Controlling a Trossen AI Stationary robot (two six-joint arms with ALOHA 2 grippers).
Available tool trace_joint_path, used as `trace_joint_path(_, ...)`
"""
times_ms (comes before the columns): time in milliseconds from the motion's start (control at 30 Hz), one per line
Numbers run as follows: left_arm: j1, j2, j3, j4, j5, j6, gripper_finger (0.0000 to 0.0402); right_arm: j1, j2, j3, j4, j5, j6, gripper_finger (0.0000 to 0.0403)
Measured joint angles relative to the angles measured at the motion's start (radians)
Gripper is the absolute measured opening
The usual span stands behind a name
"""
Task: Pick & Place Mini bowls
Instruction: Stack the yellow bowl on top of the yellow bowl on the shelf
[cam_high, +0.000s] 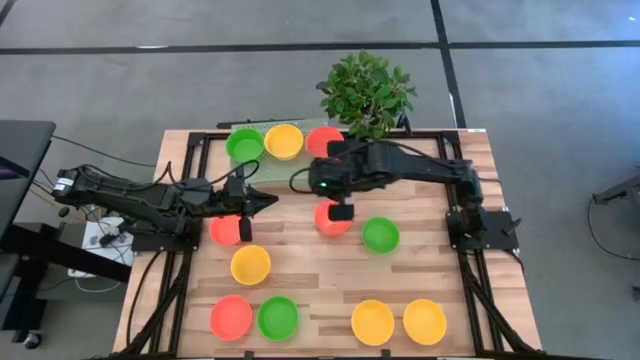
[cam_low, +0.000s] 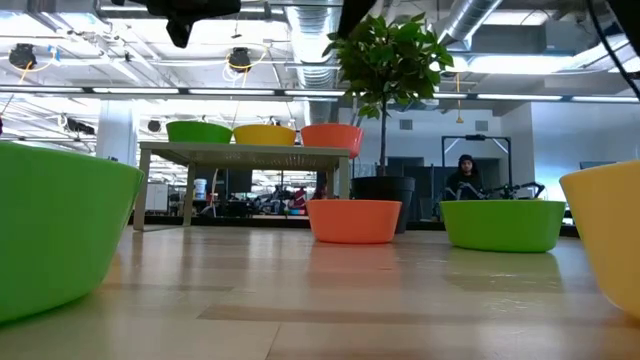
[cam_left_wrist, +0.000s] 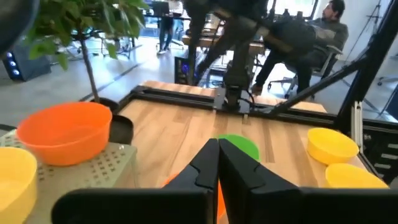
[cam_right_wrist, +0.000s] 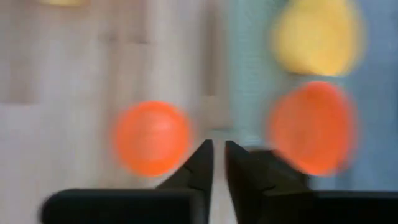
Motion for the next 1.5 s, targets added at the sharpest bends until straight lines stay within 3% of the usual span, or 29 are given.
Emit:
trace_joint_path(100,-0.005,0.029,0.0,0.009,0.027,-0.016,0.0007,0.024,-0.039,-0.118,0.03,-0.132,-0.001,0.0007)
trace_joint_path(400,-0.083,0.038,0.004,-0.027,0.021,-0.12,0.0006,0.052,-0.352,-0.821,0.393,-0.12,0.194,0.0005)
trace_joint_path(567,-0.097,0.095,0.084,-0.204,-0.103,-0.205,0.0006,0.104,-0.623,-1.184,0.809,-0.065,0.253,0.0003)
trace_joint_path(767,-0.084,0.289,0.233,-0.277,-0.061,-0.219,0.0006,0.109,-0.828,-1.52,1.299,-0.051,0.153,0.0001)
trace_joint_path(933,-0.119,0.403,0.32,-0.358,0.061,-0.251,0.0006,0.069,-0.866,-1.637,1.418,-0.051,0.146,0.0004)
trace_joint_path(1100,-0.167,0.464,0.32,-0.388,0.21,-0.401,0.0006,0.059,-0.863,-1.642,1.322,-0.058,0.262,0.0005)
trace_joint_path(1233,-0.181,0.498,0.32,-0.39,0.353,-0.536,0.0012,0.07,-0.86,-1.642,1.314,-0.083,0.272,0.0005)
trace_joint_path(1500,-0.191,0.569,0.32,-0.517,0.533,-0.744,0.0054,0.091,-0.858,-1.642,1.329,-0.086,0.272,0.0005)
